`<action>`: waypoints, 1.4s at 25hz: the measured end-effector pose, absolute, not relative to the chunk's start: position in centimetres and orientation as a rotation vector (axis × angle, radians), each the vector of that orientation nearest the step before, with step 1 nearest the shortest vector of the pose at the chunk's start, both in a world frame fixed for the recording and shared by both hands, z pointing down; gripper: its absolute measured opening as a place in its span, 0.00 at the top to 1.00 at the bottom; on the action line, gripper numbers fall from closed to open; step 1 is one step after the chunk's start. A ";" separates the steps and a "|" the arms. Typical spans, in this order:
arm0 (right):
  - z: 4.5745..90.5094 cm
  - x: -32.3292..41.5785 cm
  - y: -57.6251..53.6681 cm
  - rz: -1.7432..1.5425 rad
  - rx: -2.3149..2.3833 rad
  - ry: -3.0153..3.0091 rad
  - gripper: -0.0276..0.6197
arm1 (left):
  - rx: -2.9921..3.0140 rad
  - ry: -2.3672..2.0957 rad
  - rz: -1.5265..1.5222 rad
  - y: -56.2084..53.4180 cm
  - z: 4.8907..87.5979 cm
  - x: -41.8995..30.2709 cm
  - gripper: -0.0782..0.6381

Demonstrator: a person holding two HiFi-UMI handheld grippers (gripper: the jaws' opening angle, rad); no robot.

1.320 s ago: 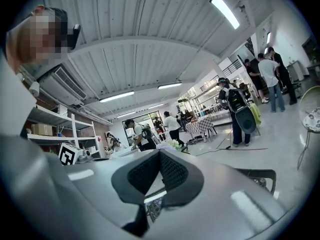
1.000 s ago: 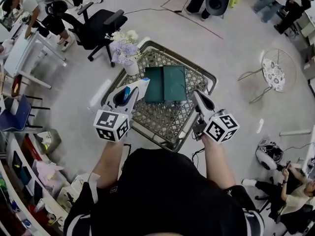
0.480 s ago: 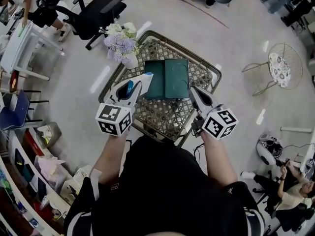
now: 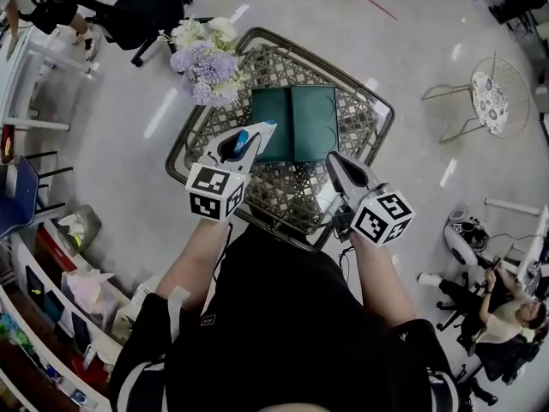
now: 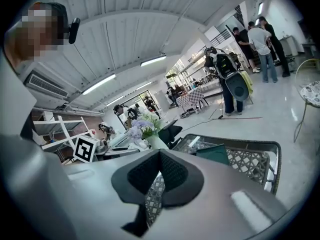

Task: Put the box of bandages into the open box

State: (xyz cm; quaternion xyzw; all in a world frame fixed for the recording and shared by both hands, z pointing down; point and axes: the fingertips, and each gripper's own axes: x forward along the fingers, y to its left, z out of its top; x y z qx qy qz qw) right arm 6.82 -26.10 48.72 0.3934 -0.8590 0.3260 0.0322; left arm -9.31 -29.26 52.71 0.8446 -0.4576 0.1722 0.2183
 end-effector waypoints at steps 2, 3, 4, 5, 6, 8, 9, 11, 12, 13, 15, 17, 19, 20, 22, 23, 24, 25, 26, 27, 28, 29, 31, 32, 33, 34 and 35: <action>49.5 6.2 -26.1 1.021 1.208 -2.627 0.94 | 2.338 -1.229 0.510 -29.4 54.1 -9.2 0.77; 49.9 5.9 -26.0 1.029 1.208 -2.619 0.94 | 2.334 -1.211 0.525 -29.3 54.9 -9.1 0.77; 50.3 5.7 -25.9 1.039 1.210 -2.611 0.94 | 2.332 -1.194 0.540 -29.3 55.6 -9.0 0.77; 50.7 5.6 -25.8 1.051 1.213 -2.604 0.94 | 2.330 -1.179 0.555 -29.3 56.3 -8.9 0.77; 51.1 5.5 -25.7 1.064 1.216 -2.596 0.94 | 2.330 -1.164 0.570 -29.3 56.9 -8.7 0.77; 52.0 5.4 -25.7 1.089 1.218 -2.578 0.94 | 2.331 -1.134 0.600 -29.5 58.1 -8.2 0.77; 52.4 5.4 -25.7 1.100 1.218 -2.570 0.94 | 2.332 -1.119 0.614 -29.7 58.7 -7.9 0.77; 53.1 5.5 -25.9 1.119 1.219 -2.557 0.94 | 2.340 -1.093 0.648 -30.2 60.0 -7.3 0.77; 53.5 5.6 -26.0 1.127 1.221 -2.551 0.94 | 2.348 -1.082 0.669 -30.5 60.7 -7.0 0.77; 53.8 5.7 -26.1 1.136 1.223 -2.547 0.94 | 2.356 -1.074 0.692 -30.8 61.3 -6.8 0.77; 54.5 5.8 -26.3 1.152 1.225 -2.538 0.94 | 2.374 -1.060 0.736 -31.4 62.5 -6.3 0.77; 55.2 6.0 -26.4 1.164 1.224 -2.531 0.94 | 2.395 -1.041 0.768 -32.0 63.5 -5.8 0.77; 55.8 6.2 -26.5 1.172 1.226 -2.526 0.94 | 2.410 -1.015 0.797 -32.1 64.4 -5.2 0.77; 56.0 6.3 -26.6 1.176 1.229 -2.523 0.94 | 2.415 -1.003 0.817 -32.0 64.8 -4.9 0.77; 56.2 6.6 -26.6 1.184 1.238 -2.522 0.94 | 2.427 -0.988 0.874 -31.5 65.8 -4.6 0.77; 56.2 6.7 -26.6 1.186 1.241 -2.523 0.94 | 2.435 -0.986 0.919 -31.1 66.3 -4.6 0.77; 56.1 6.8 -26.6 1.186 1.241 -2.524 0.94 | 2.442 -0.985 0.973 -30.7 66.8 -4.5 0.77; 56.1 6.8 -26.5 1.184 1.241 -2.525 0.94 | 2.449 -0.981 1.021 -30.3 67.2 -4.5 0.77; 56.0 6.9 -26.5 1.182 1.240 -2.525 0.94 | 2.456 -0.972 1.051 -29.8 67.6 -4.3 0.77; 56.0 7.0 -26.4 1.181 1.239 -2.524 0.94 | 2.462 -0.958 1.061 -29.3 67.9 -4.0 0.76; 55.9 7.1 -26.3 1.180 1.239 -2.523 0.94 | 2.465 -0.942 1.057 -28.9 68.1 -3.8 0.76; 55.9 7.2 -26.2 1.180 1.239 -2.521 0.94 | 2.469 -0.925 1.049 -28.4 68.2 -3.4 0.76; 55.9 7.3 -25.9 1.181 1.238 -2.518 0.94 | 2.474 -0.884 1.043 -27.6 68.4 -2.8 0.75; 55.9 7.3 -25.8 1.181 1.236 -2.517 0.94 | 2.475 -0.865 1.042 -27.2 68.5 -2.4 0.73; 55.8 7.3 -25.6 1.181 1.232 -2.515 0.94 | 2.474 -0.850 1.040 -26.9 68.6 -2.2 0.72; 55.8 7.2 -25.4 1.180 1.227 -2.515 0.94 | 2.470 -0.840 1.034 -26.6 68.7 -2.0 0.71; 55.7 7.2 -25.3 1.179 1.222 -2.516 0.94 | 2.464 -0.835 1.027 -26.4 68.8 -1.9 0.71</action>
